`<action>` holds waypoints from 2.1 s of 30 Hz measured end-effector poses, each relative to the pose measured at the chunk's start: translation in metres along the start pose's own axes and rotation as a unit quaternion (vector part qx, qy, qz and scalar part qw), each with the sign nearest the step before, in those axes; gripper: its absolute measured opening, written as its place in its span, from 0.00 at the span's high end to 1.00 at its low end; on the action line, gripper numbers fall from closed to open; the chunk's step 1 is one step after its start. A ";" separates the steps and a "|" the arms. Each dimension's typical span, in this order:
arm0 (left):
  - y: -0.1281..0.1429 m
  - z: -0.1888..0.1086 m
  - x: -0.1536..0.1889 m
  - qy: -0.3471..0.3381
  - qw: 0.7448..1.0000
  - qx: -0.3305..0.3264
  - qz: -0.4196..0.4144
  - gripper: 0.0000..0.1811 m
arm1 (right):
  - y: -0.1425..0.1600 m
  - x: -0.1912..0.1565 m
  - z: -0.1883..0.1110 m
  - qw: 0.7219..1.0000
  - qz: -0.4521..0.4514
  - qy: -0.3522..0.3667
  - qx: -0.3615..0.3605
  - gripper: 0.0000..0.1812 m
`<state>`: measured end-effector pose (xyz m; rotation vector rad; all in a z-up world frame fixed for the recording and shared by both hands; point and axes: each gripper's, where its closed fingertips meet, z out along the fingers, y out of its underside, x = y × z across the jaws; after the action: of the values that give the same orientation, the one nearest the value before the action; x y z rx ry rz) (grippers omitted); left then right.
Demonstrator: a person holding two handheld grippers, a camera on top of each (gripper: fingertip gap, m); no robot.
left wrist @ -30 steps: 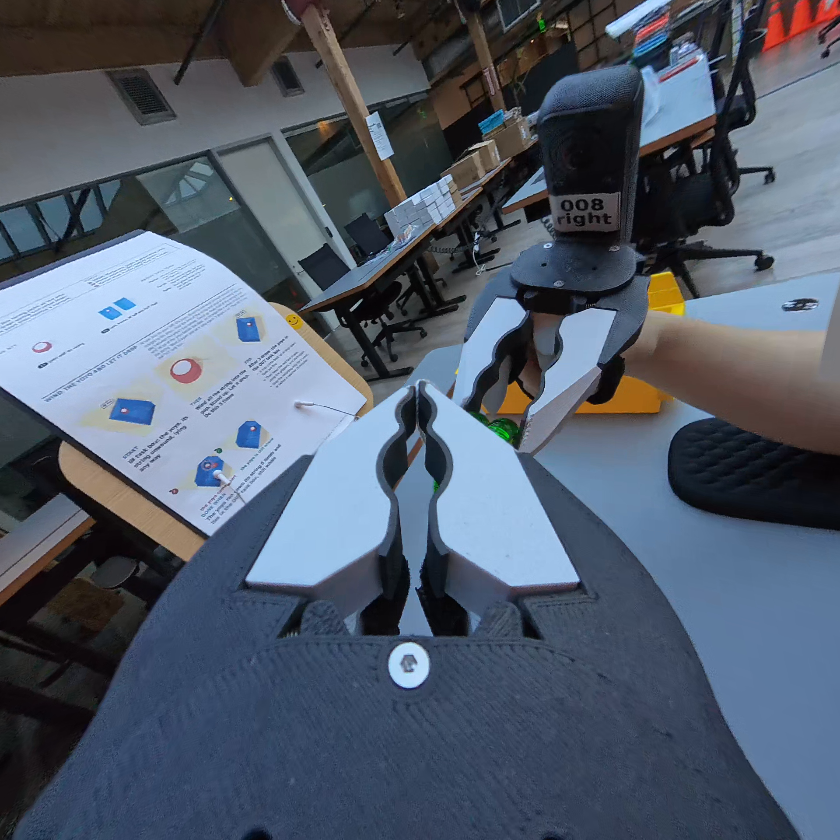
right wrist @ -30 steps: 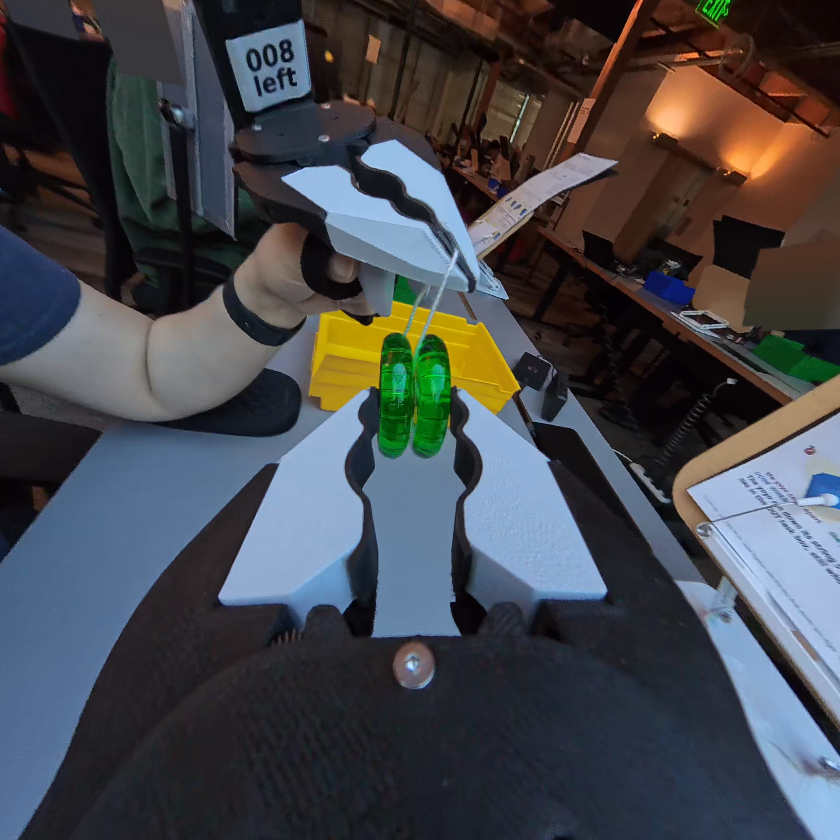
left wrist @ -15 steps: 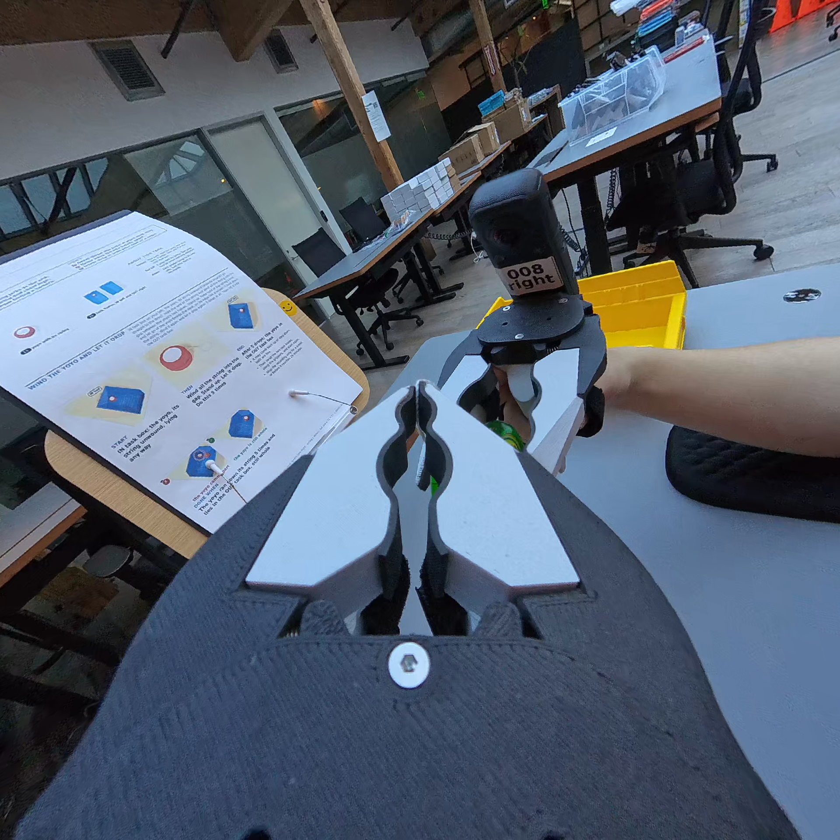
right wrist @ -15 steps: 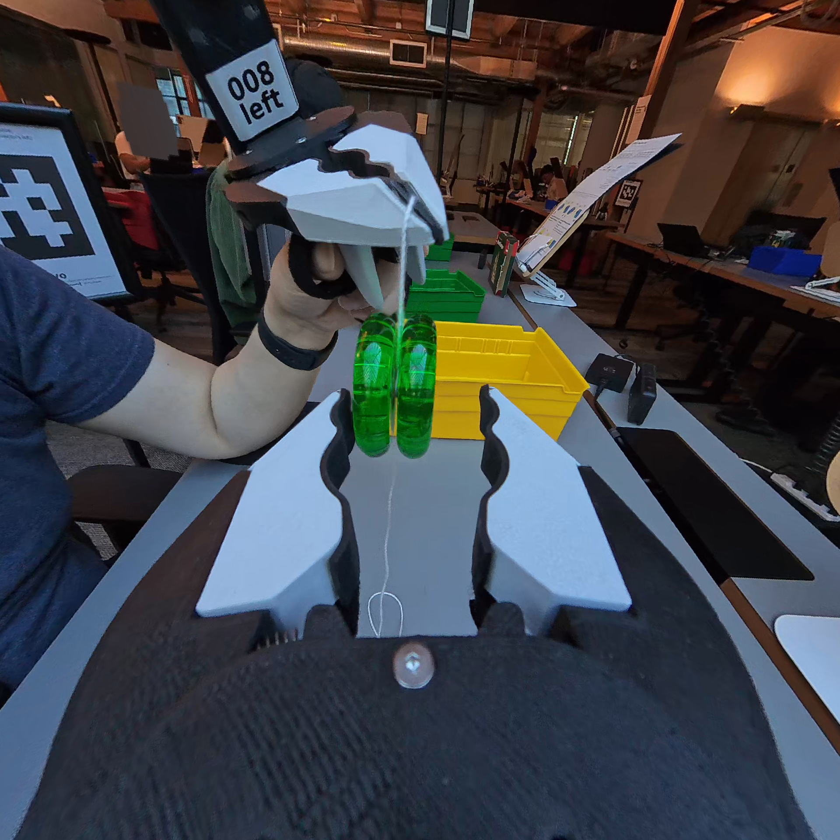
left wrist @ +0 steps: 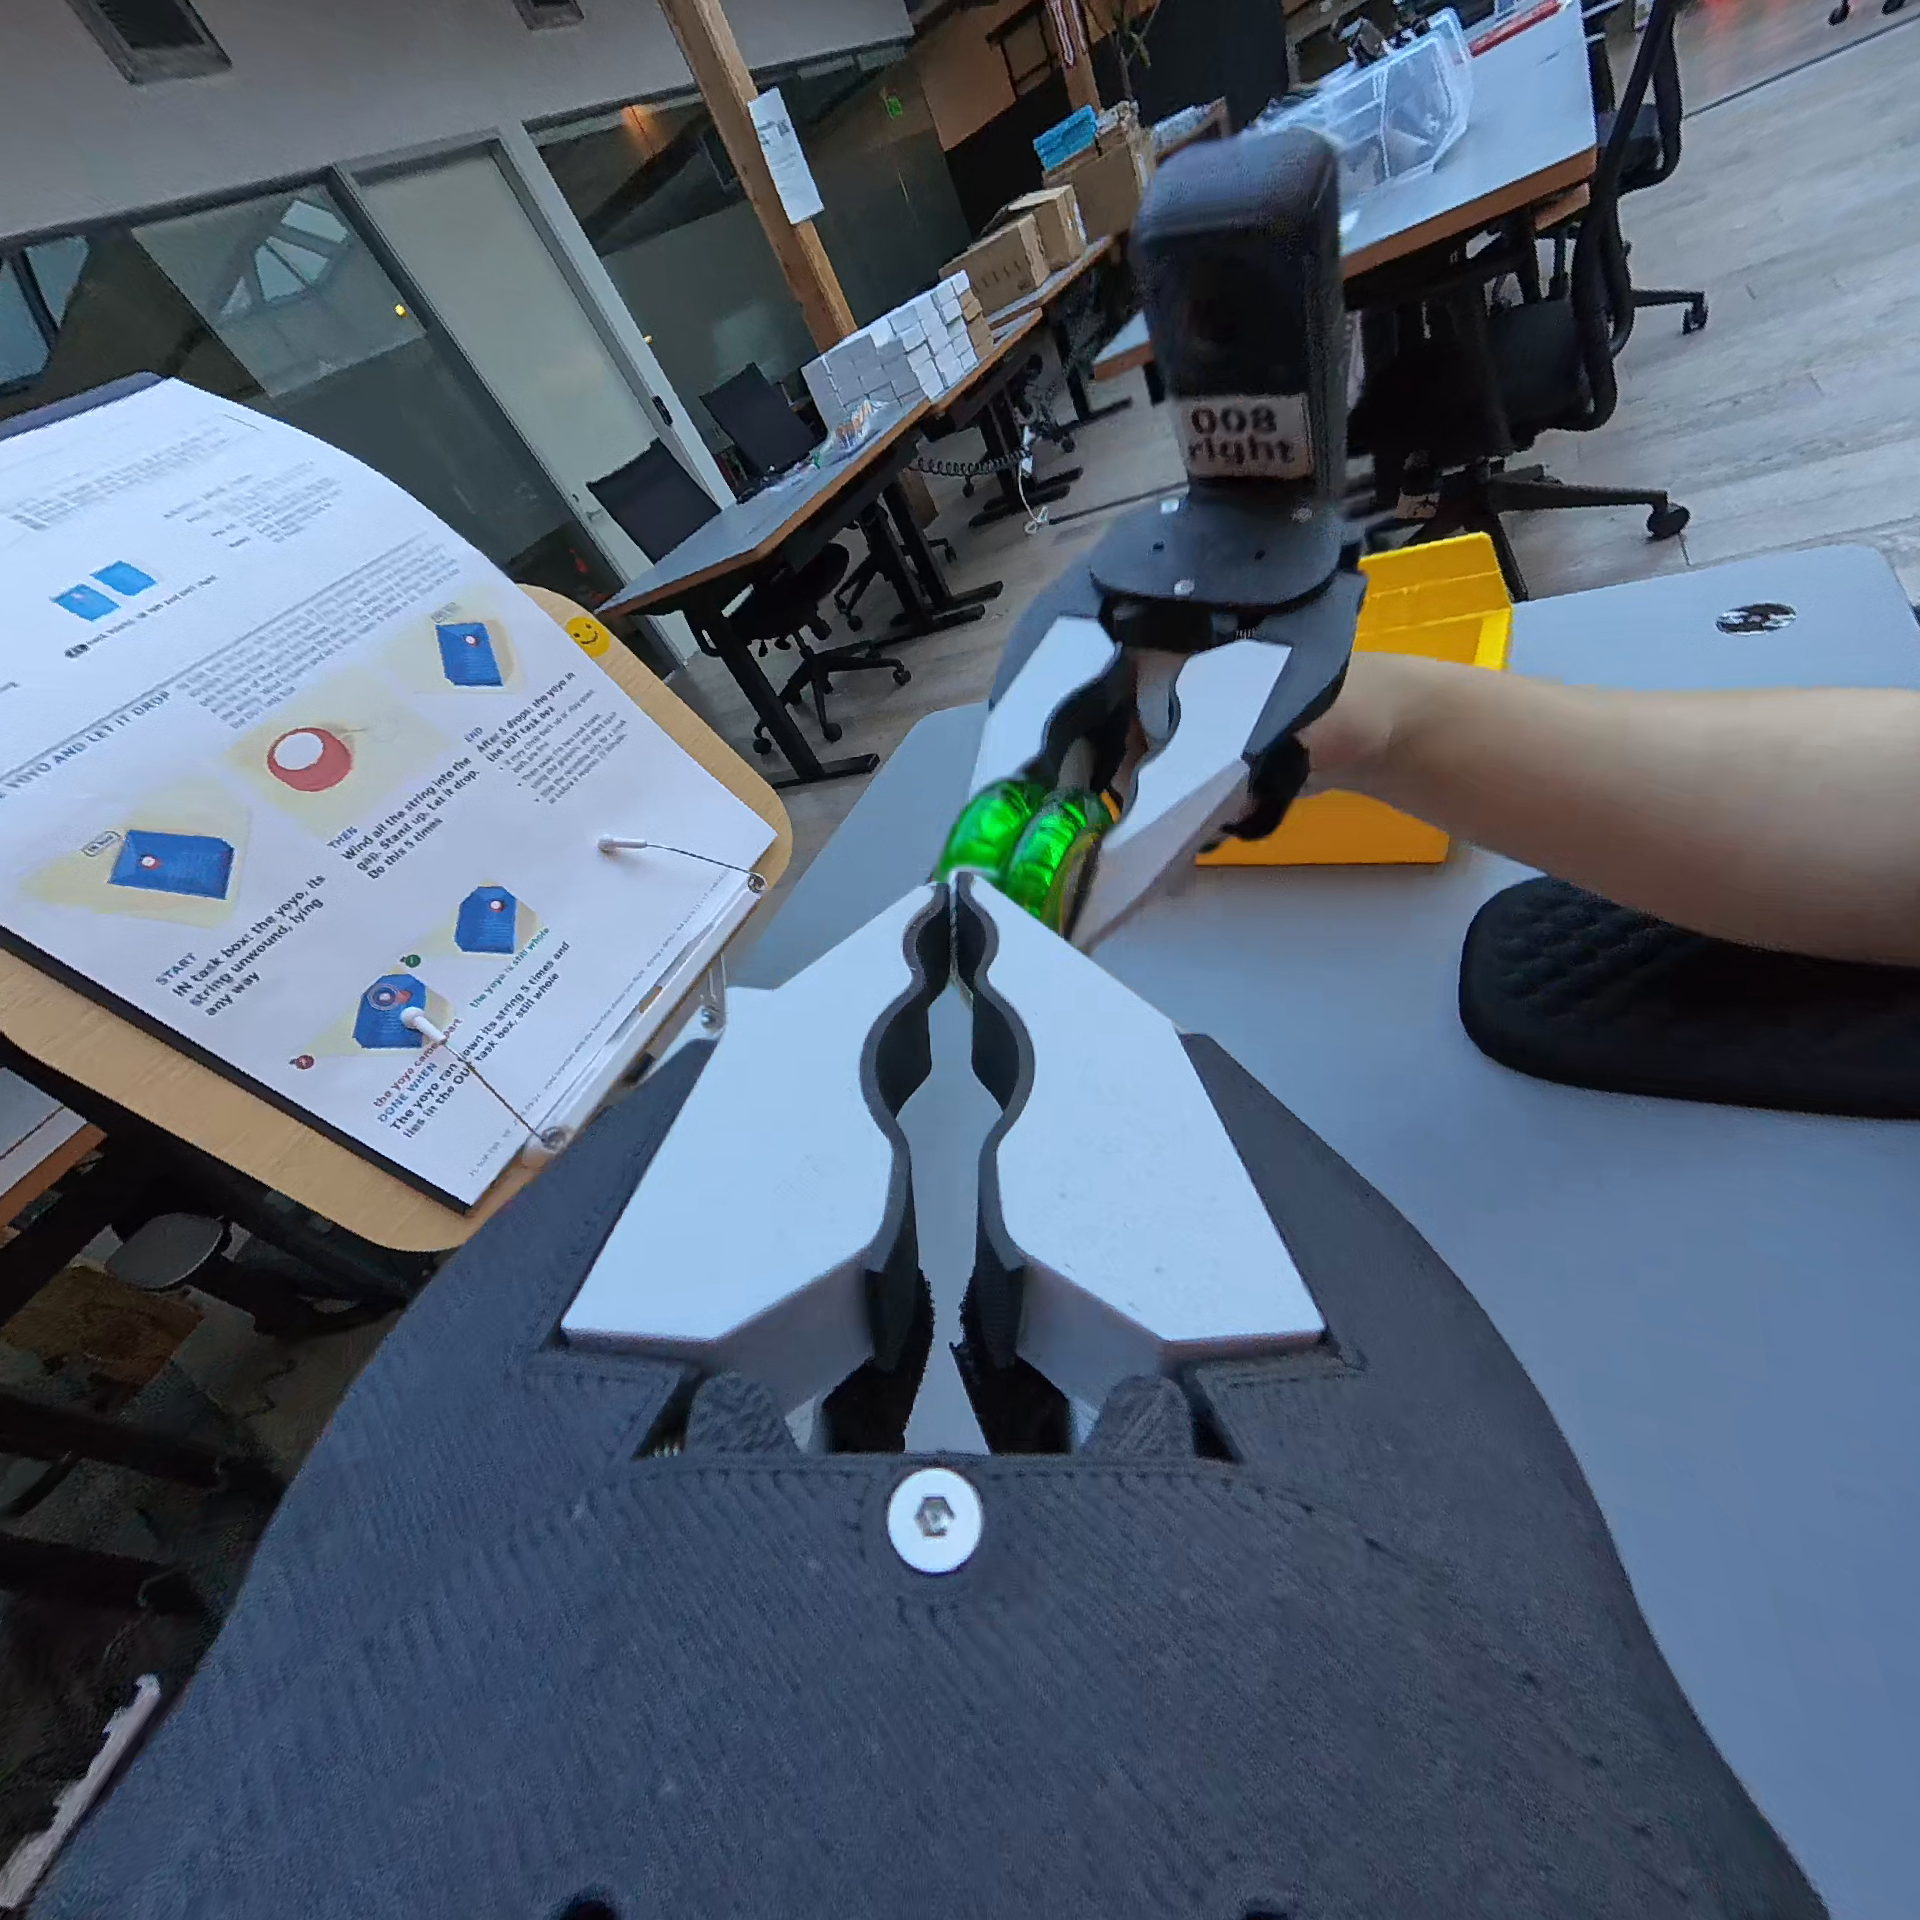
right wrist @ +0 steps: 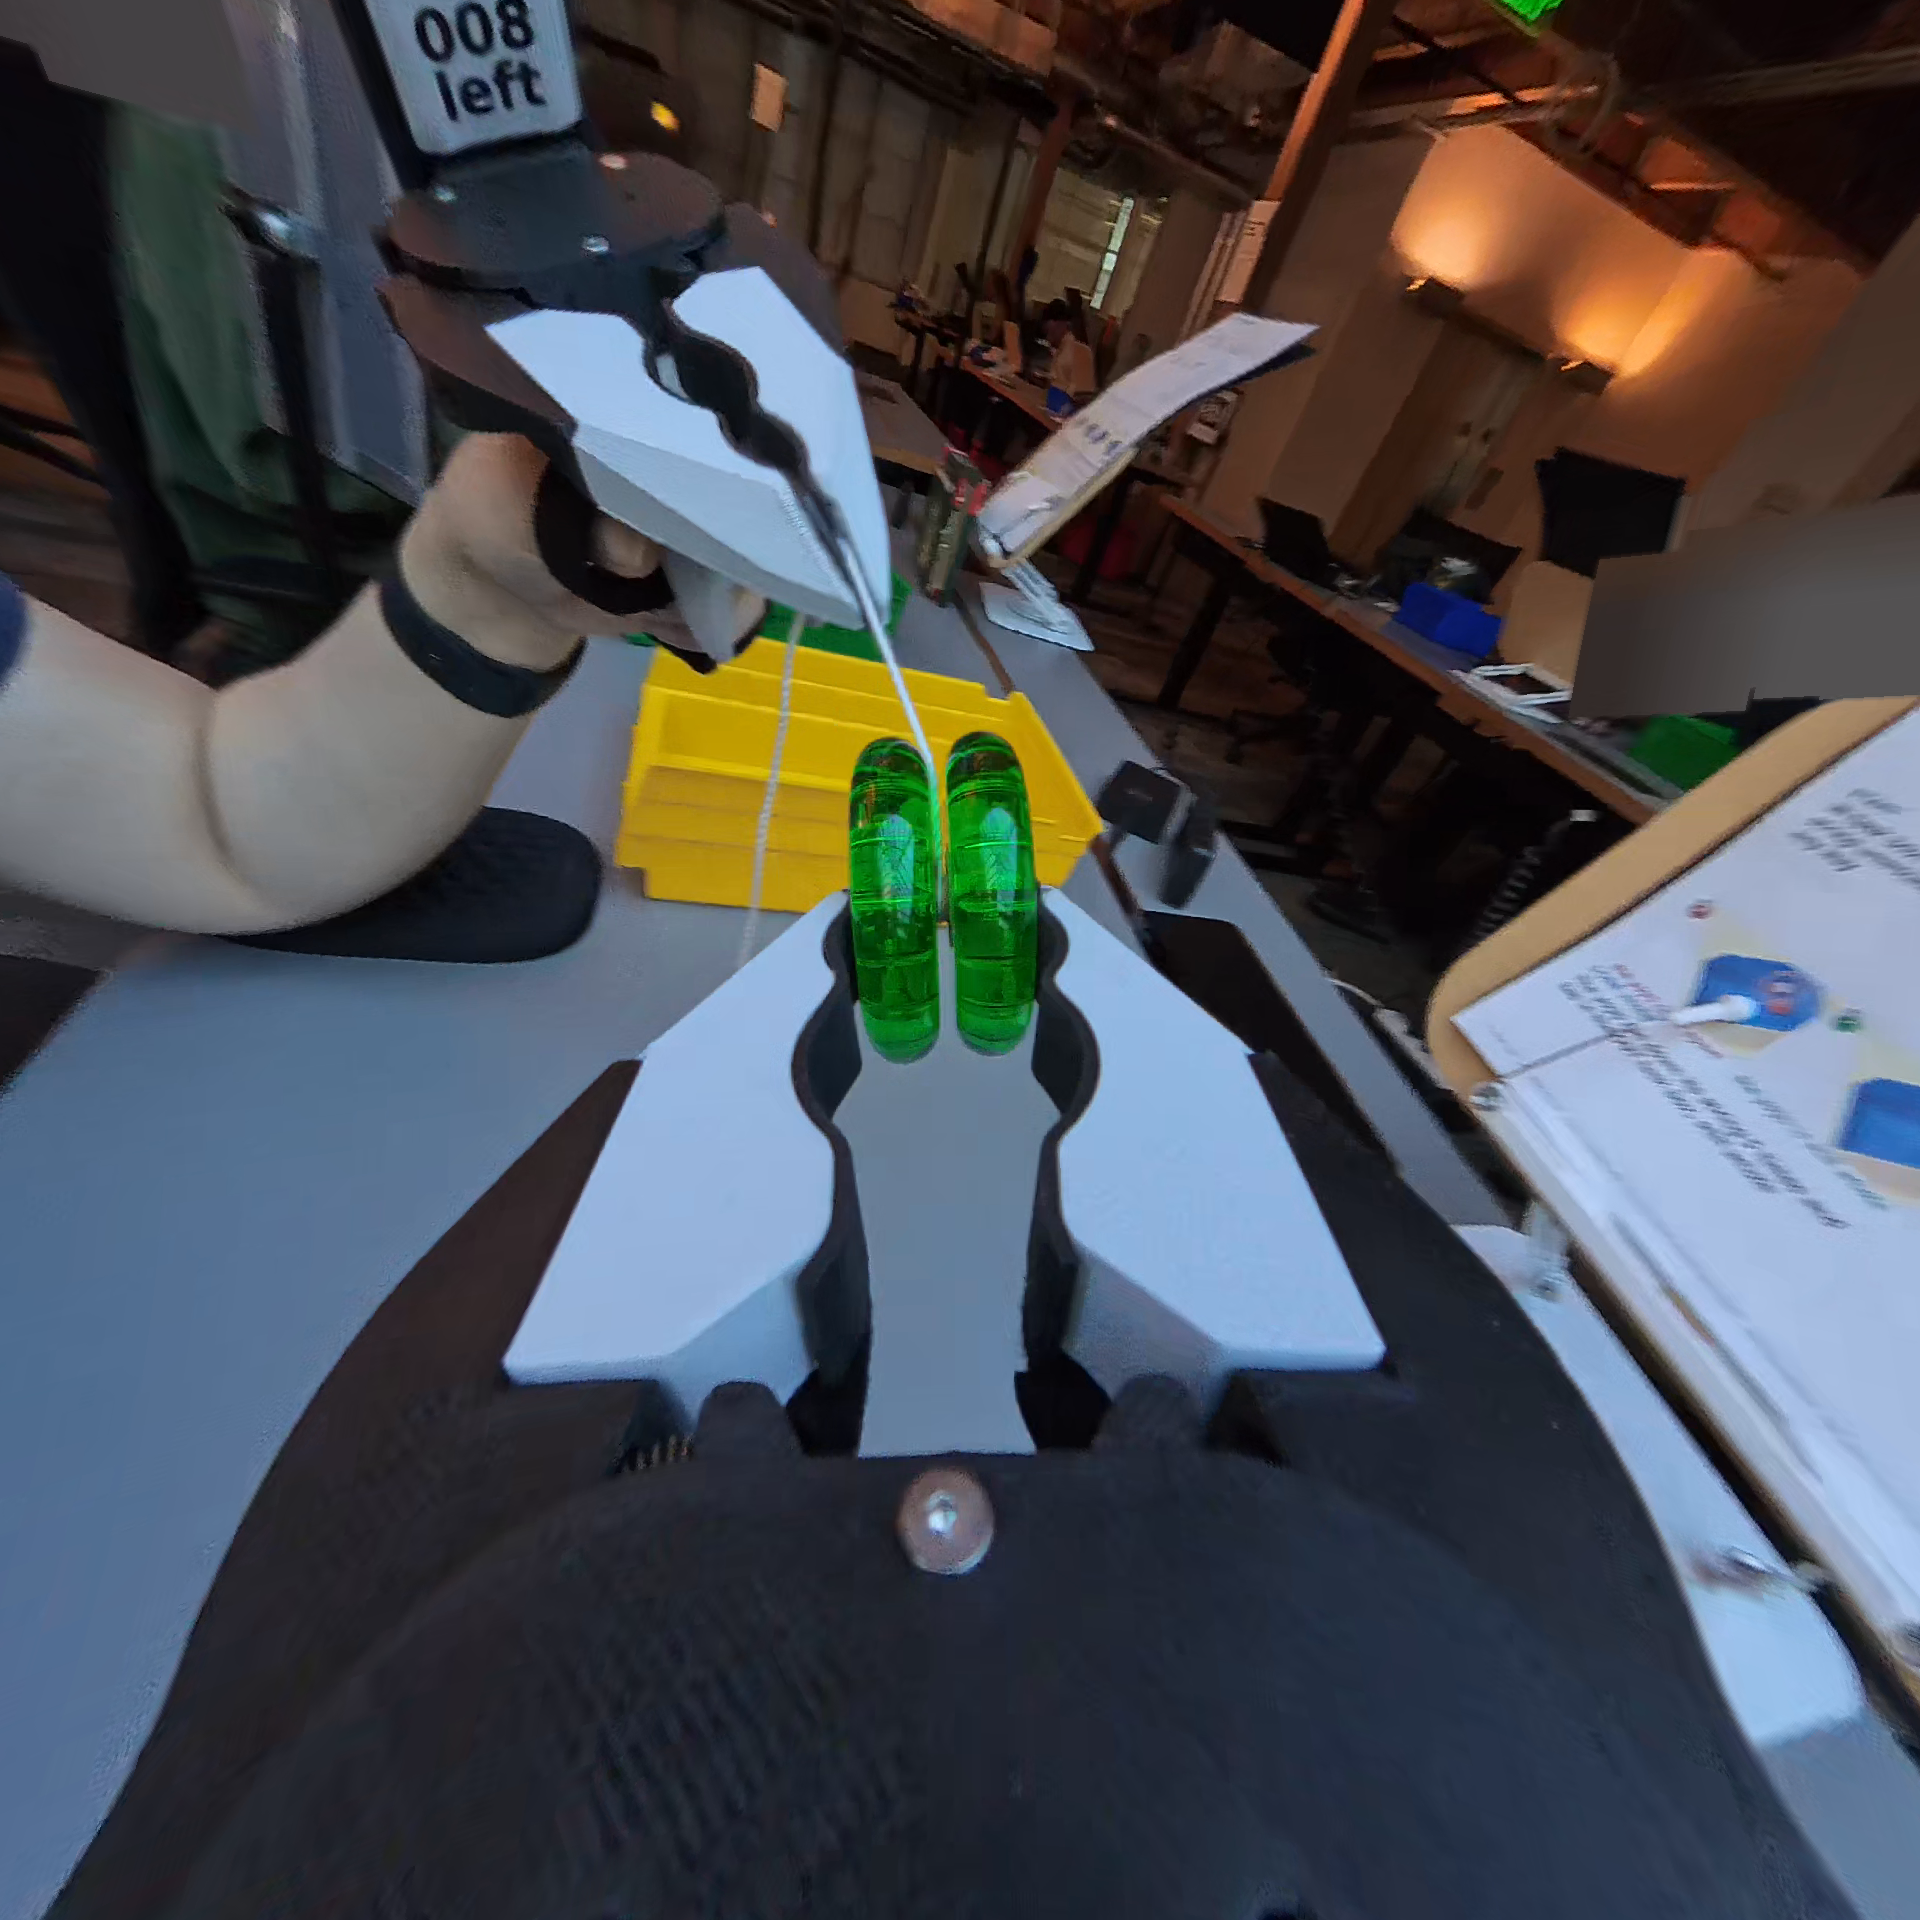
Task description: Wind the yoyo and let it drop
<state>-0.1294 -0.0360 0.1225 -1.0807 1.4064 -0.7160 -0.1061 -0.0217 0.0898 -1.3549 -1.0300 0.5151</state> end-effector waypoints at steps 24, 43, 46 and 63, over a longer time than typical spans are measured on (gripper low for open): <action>-0.038 -0.009 0.049 0.255 0.932 0.108 -0.233 0.57 | -0.067 -0.048 -0.029 0.831 -0.531 0.165 -0.023 0.84; -0.040 0.007 0.066 0.221 0.958 0.127 -0.129 0.67 | -0.066 -0.056 -0.019 0.816 -0.555 0.160 -0.027 0.84; -0.043 0.007 0.058 0.175 0.971 0.134 -0.098 0.67 | -0.073 -0.047 -0.022 0.810 -0.552 0.198 -0.016 0.80; -0.009 -0.033 -0.078 -0.331 0.906 0.036 0.261 0.67 | -0.038 0.049 -0.071 0.845 -0.420 0.312 -0.111 0.75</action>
<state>-0.1670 0.0262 0.1672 -0.7285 0.9878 0.0104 -0.0324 -0.0274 0.1484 -1.0038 -1.0172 -0.6871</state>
